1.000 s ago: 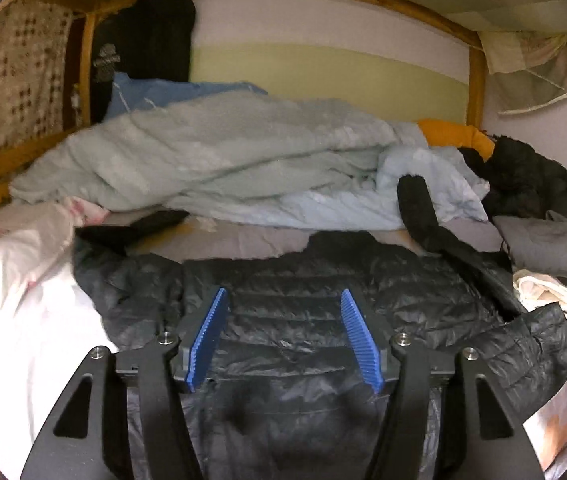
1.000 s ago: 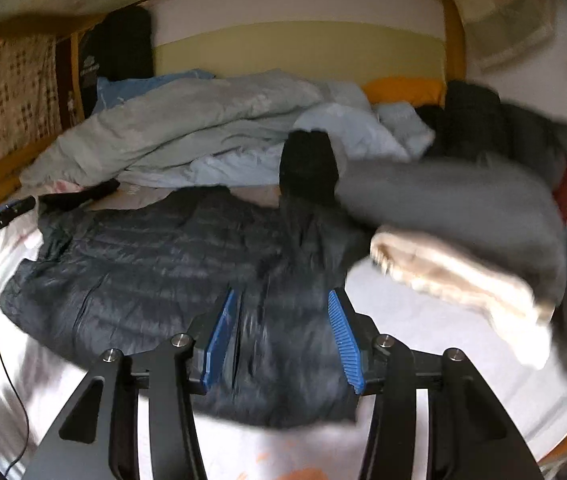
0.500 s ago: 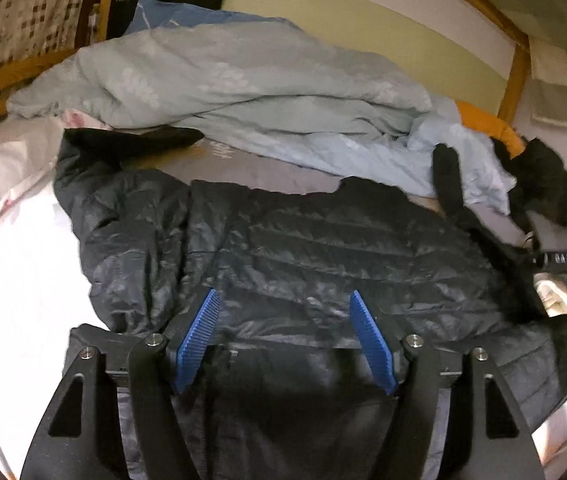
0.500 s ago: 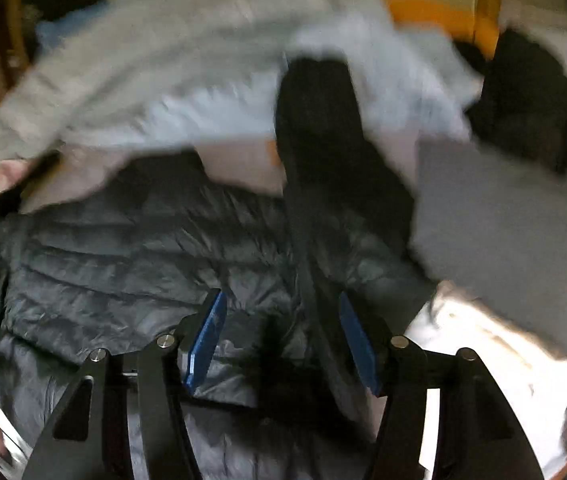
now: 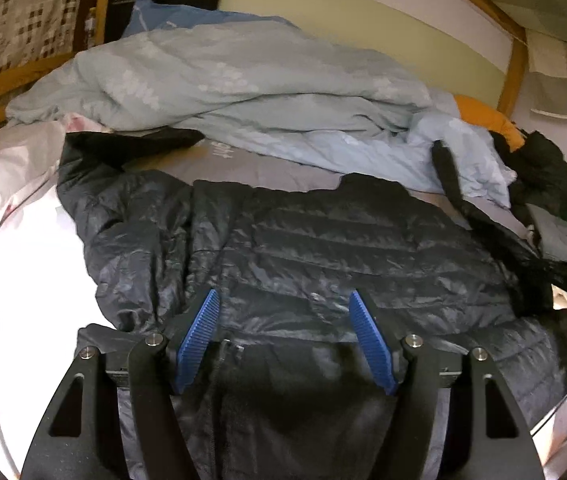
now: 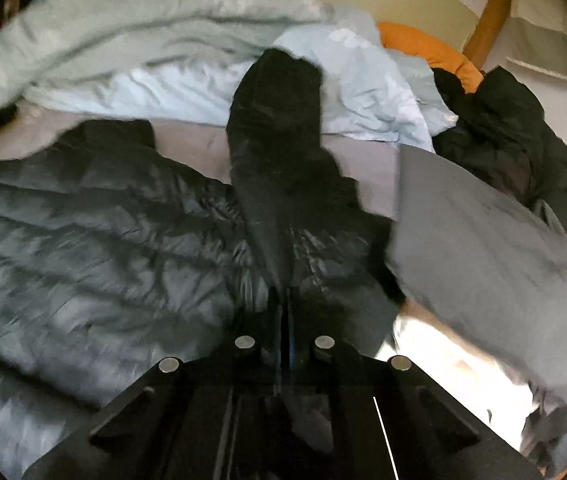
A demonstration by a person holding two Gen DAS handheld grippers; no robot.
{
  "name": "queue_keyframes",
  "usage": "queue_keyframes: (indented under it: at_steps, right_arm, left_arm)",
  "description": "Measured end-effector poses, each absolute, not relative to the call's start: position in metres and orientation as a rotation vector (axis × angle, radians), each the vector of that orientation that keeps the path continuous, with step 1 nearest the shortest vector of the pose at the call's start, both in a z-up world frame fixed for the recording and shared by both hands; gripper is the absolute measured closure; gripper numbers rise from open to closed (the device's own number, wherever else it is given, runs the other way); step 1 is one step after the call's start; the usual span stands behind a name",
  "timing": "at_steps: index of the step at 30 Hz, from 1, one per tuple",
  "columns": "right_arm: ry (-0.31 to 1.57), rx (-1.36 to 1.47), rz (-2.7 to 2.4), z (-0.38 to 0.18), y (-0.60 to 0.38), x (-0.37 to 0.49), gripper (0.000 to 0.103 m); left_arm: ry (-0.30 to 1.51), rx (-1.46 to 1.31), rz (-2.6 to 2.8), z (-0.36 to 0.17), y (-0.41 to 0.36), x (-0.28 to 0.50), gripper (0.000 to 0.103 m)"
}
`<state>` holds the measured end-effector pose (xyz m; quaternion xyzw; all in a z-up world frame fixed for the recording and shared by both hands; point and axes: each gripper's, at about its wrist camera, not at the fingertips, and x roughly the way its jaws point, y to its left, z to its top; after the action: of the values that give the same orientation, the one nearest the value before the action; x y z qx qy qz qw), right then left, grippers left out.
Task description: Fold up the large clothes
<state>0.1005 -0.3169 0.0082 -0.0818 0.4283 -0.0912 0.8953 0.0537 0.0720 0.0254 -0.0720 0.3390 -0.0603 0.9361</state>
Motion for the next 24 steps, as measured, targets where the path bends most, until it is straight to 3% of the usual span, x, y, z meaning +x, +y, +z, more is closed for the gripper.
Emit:
queue_keyframes:
  at_steps: [8,15,17,19,22,24]
  right_arm:
    - [0.896,-0.129,-0.157,0.002,-0.343,-0.005,0.102]
    - [0.771,-0.151,-0.098,0.025,-0.349,-0.008,0.101]
    - [0.783,-0.108,-0.058,0.033,-0.341,0.015,0.094]
    - [0.807,-0.132,-0.056,0.034,-0.326,0.043,0.074]
    - [0.811,-0.246,-0.069,0.029,-0.298,0.08,0.066]
    - [0.84,-0.312,-0.085,0.022,-0.28,0.108,0.049]
  left_arm:
    - [0.643,-0.046,-0.123,0.03,0.05,0.043,0.037]
    - [0.613,0.003,-0.15,0.027,0.039,0.045,0.037]
    - [0.617,0.07,-0.11,0.019,0.032,0.049,0.037]
    - [0.668,0.094,-0.098,0.006,0.03,0.057,0.037]
    - [0.754,0.027,-0.117,-0.012,0.032,0.067,0.037]
    - [0.775,0.036,-0.118,-0.018,0.03,0.071,0.037]
